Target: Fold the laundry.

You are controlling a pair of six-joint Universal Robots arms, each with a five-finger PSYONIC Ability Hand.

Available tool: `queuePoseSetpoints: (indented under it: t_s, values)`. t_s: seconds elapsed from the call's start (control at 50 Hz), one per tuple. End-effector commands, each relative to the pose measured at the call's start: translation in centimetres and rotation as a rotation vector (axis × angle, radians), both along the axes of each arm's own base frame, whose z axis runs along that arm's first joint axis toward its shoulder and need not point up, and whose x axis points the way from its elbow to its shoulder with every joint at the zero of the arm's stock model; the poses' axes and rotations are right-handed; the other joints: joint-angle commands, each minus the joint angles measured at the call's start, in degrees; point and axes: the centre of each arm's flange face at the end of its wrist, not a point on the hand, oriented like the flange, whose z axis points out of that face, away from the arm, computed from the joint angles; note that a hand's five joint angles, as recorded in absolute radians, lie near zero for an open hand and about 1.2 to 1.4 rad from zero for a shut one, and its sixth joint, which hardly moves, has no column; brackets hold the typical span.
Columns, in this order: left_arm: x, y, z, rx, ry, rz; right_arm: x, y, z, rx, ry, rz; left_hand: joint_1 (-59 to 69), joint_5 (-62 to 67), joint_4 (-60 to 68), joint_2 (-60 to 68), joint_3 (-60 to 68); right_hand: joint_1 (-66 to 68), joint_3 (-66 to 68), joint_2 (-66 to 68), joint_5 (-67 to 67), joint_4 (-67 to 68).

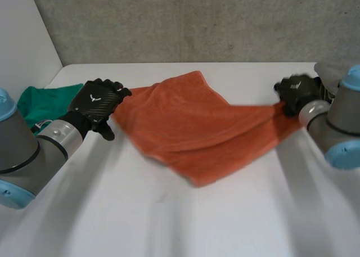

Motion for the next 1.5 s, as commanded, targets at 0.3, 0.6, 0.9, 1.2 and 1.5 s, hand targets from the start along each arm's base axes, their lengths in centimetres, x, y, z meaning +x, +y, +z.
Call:
queuePoseSetpoints:
  t_s: [0.3,0.6,0.9,1.2,1.5]
  values:
    - [0.4,0.9,1.3,0.013,0.027,0.010,1.2,-1.1,1.3,0.088,0.030,-0.180,-2.1,-0.3,-1.1,-1.1,-2.1,-54.3,-57.9,-57.6,-56.2,-58.6]
    - [-0.3,0.8,1.2,0.013,0.031,-0.005,2.9,13.5,1.1,0.569,-0.143,-0.025,-2.1,-0.3,-1.1,-1.1,-2.1,-41.3,-44.9,-44.6,-43.2,-45.7]
    - [0.0,0.7,1.3,0.025,0.039,0.005,5.0,11.9,-4.0,0.466,-0.118,-0.038,-2.1,-0.3,-1.1,-1.1,-2.1,-35.6,-39.2,-38.9,-37.5,-40.0]
    - [-0.1,0.4,1.8,0.016,0.045,0.016,6.0,12.9,1.0,0.386,-0.234,0.074,-4.1,-2.3,-3.1,-3.1,-4.1,15.7,12.1,12.4,13.8,11.4]
    - [-0.1,-4.0,-2.6,0.225,0.016,0.145,7.1,22.1,18.1,0.087,-0.308,0.395,-7.3,-5.5,-6.4,-6.4,-7.4,15.7,12.1,12.4,13.8,11.4]
